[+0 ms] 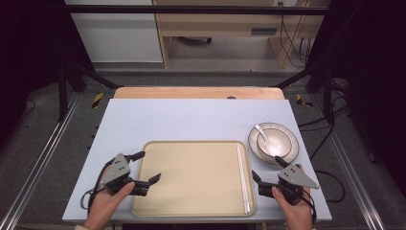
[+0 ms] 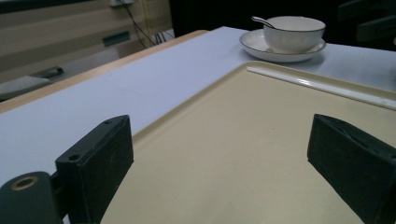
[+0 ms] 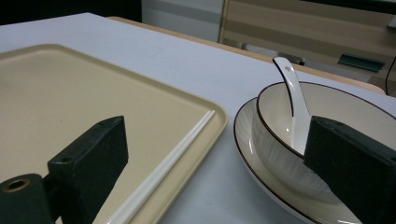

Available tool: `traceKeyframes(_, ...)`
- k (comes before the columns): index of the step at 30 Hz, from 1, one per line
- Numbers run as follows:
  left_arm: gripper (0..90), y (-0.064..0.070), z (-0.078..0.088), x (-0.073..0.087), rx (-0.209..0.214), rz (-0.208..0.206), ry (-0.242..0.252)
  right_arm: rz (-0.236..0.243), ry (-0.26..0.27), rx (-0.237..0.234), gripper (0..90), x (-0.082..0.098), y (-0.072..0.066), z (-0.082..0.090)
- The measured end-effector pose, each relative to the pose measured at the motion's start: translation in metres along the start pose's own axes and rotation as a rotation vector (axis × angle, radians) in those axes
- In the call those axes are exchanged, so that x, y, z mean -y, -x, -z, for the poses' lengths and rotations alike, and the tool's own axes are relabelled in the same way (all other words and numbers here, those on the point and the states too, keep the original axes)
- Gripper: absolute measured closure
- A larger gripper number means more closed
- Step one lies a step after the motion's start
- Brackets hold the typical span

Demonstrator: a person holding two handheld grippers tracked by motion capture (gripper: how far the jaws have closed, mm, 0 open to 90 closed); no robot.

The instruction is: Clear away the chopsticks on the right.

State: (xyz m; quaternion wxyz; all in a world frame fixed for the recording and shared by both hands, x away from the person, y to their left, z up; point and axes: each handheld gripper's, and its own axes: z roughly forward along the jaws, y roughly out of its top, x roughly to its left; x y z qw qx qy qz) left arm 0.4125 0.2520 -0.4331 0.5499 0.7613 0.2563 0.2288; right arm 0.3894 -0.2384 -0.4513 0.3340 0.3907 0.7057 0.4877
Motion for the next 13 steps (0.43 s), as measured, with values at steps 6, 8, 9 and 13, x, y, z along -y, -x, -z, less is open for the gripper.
traceKeyframes(6,5.9,-0.021,0.033,0.021,-0.073,0.044,0.028,0.001,-0.001,0.011,6.2,0.002,0.002,0.0)
traceKeyframes(8,5.8,-0.023,0.04,0.029,-0.091,0.04,0.032,-0.005,-0.004,0.01,6.2,0.002,0.002,0.0)
traceKeyframes(9,5.7,-0.024,0.043,0.032,-0.096,0.044,0.037,-0.008,-0.006,0.007,6.1,0.002,0.001,-0.001)
traceKeyframes(13,5.2,-0.028,0.052,0.037,-0.13,0.068,0.063,-0.018,-0.017,-0.045,6.0,-0.006,-0.014,-0.006)
